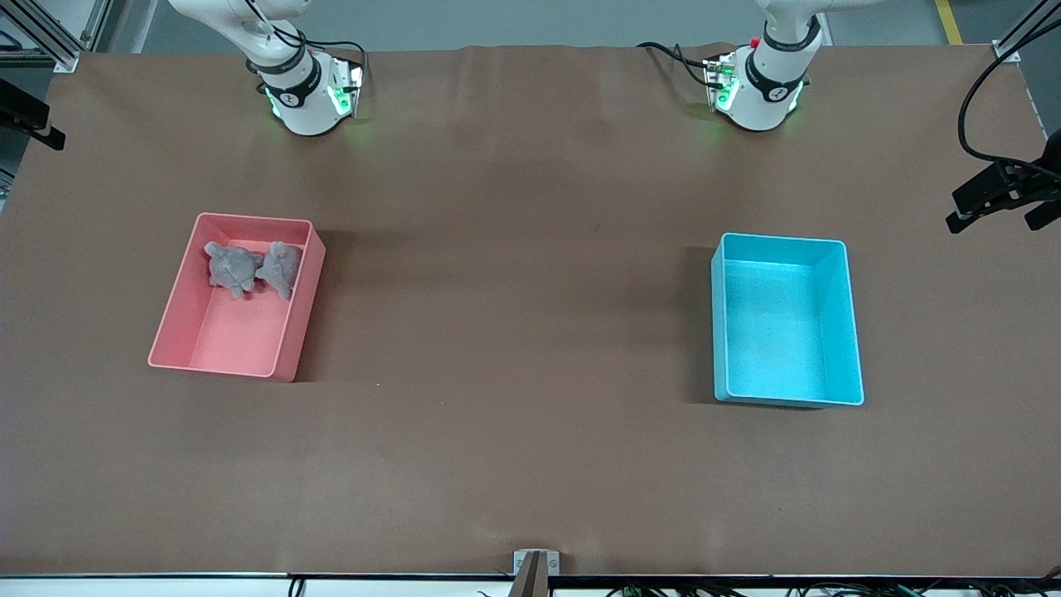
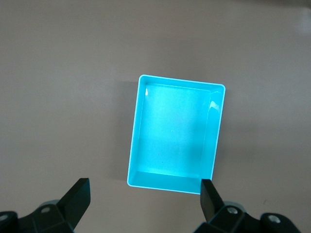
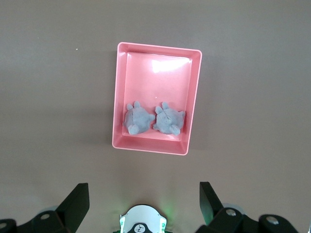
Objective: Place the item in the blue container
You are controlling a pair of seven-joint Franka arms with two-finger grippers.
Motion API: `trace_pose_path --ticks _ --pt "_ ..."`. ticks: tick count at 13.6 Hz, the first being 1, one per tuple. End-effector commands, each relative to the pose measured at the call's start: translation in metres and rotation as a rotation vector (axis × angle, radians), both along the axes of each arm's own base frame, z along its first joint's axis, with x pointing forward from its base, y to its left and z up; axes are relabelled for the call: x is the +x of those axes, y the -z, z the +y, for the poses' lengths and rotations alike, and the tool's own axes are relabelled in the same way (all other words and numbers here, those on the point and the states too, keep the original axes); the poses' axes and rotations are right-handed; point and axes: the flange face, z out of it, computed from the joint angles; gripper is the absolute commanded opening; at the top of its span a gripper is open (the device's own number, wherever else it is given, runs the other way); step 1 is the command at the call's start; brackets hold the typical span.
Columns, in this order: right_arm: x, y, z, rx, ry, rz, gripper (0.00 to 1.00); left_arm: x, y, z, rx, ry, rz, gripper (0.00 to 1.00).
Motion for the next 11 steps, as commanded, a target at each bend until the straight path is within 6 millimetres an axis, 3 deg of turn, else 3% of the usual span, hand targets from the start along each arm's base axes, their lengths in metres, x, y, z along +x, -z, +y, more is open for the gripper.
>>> trace_pose_path --ticks 1,11 --pt "-0.0017 0.0040 -0.0030 0.007 0.050 -0.005 1.00 0.0026 -0.0033 -0.0002 -0.006 -0.002 -0.007 1.00" --pt "0.0008 0.0044 0.0010 0.040 0.066 -0.033 1.00 0.0026 -0.0033 0.0003 -0.001 0.000 -0.007 1.00"
